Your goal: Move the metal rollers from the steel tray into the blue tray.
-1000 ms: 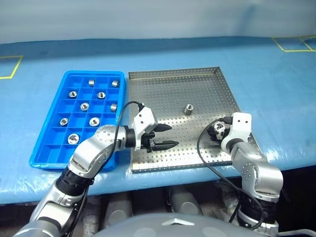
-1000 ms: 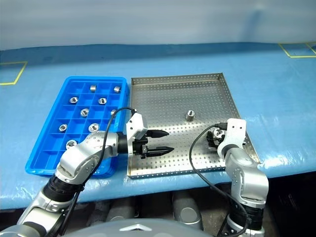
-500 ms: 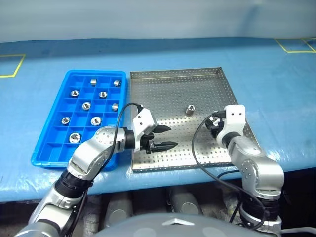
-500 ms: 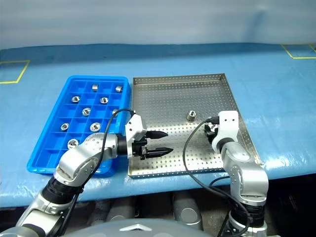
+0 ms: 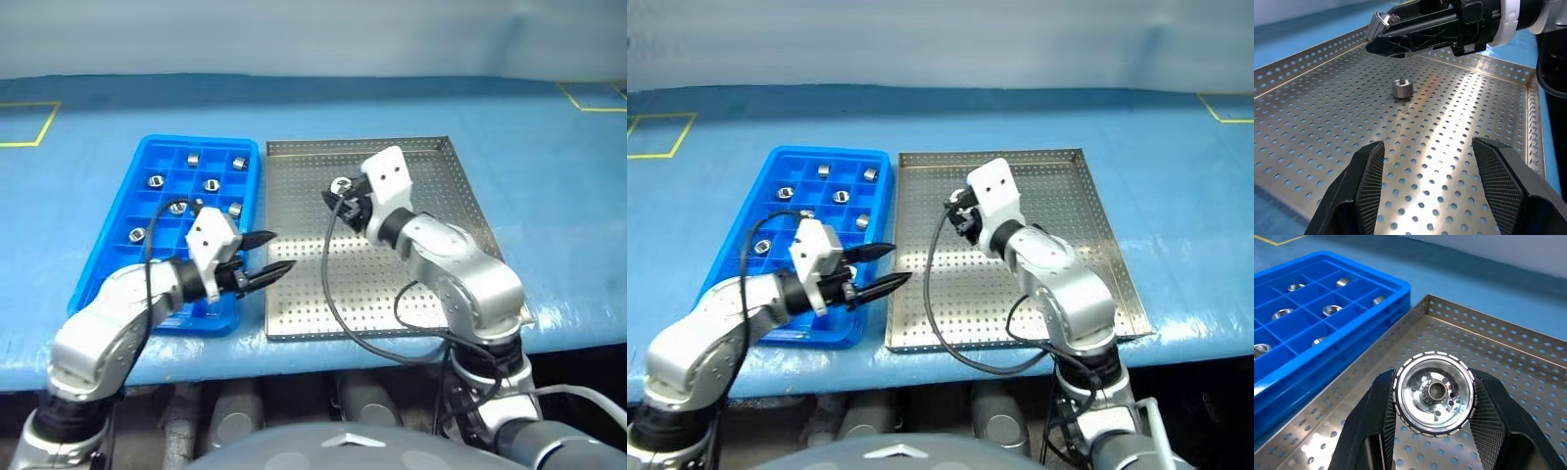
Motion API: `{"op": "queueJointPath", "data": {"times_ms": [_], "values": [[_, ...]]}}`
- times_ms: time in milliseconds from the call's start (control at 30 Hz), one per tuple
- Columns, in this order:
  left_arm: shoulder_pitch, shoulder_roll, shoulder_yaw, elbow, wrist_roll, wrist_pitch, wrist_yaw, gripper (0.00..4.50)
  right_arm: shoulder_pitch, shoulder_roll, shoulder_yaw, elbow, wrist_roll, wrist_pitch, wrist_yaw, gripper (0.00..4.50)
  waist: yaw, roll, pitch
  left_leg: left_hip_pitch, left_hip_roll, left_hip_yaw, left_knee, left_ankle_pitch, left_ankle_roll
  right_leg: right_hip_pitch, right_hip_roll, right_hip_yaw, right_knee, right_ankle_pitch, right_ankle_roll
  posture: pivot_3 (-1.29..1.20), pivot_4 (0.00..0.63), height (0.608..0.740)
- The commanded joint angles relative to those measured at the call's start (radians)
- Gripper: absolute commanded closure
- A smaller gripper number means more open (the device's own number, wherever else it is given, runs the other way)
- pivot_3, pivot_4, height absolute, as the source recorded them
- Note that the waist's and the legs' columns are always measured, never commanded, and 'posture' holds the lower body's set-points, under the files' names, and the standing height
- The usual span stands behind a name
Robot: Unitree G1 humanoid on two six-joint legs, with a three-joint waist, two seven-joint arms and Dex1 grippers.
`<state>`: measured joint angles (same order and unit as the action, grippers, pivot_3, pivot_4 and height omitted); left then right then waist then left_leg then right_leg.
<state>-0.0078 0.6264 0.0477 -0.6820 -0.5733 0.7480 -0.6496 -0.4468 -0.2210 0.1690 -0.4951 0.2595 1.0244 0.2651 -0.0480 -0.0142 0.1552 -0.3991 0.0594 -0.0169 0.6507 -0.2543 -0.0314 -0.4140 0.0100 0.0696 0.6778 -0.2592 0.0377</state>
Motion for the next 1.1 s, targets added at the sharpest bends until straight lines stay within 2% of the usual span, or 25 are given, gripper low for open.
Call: {"op": "queueJointPath", "data": {"times_ms": [33, 200, 433, 733, 1100], "values": [[0.093, 0.010, 0.133, -0.132, -0.065, 0.024, 0.045, 1.37, -0.059, 0.029, 0.065, 0.051, 0.007, -0.061, 0.043, 2.78, 0.016, 0.000, 0.000, 0.000, 0.000, 0.000, 0.000, 0.000, 0.000, 0.000, 0.000, 0.000, 0.000, 0.000, 0.000, 0.18, 0.150, 0.740], [0.294, 0.000, 0.300, -0.243, -0.117, 0.021, 0.087, 1.37, -0.121, 0.092, 0.144, 0.165, -0.002, -0.109, 0.083, 2.78, 0.060, 0.000, 0.000, 0.000, 0.000, 0.000, 0.000, 0.000, 0.000, 0.000, 0.000, -0.001, 0.000, 0.000, -0.001, 0.29, 0.150, 0.740], [0.527, -0.077, 0.444, -0.353, -0.180, -0.022, 0.150, 1.37, -0.186, 0.187, 0.230, 0.318, -0.019, -0.181, 0.130, 2.78, 0.126, 0.000, 0.000, 0.000, 0.001, -0.001, 0.000, 0.000, 0.000, 0.000, 0.000, -0.003, 0.000, -0.001, -0.002, 0.41, 0.150, 0.740], [0.762, -0.111, 0.452, -0.365, -0.203, -0.200, 0.211, 1.37, -0.204, 0.279, 0.331, 0.409, -0.026, -0.230, 0.196, 2.78, 0.188, 0.000, 0.000, 0.000, 0.001, -0.002, -0.001, 0.000, 0.000, 0.000, 0.000, -0.005, 0.000, -0.005, -0.008, 0.49, 0.150, 0.740], [0.839, -0.068, 0.426, -0.365, -0.215, -0.294, 0.256, 1.37, -0.182, 0.280, 0.345, 0.398, -0.031, -0.223, 0.215, 2.78, 0.224, 0.000, 0.000, 0.000, 0.001, -0.003, -0.002, 0.000, 0.000, 0.000, 0.000, -0.006, 0.000, -0.009, -0.006, 0.50, 0.150, 0.740]]}}
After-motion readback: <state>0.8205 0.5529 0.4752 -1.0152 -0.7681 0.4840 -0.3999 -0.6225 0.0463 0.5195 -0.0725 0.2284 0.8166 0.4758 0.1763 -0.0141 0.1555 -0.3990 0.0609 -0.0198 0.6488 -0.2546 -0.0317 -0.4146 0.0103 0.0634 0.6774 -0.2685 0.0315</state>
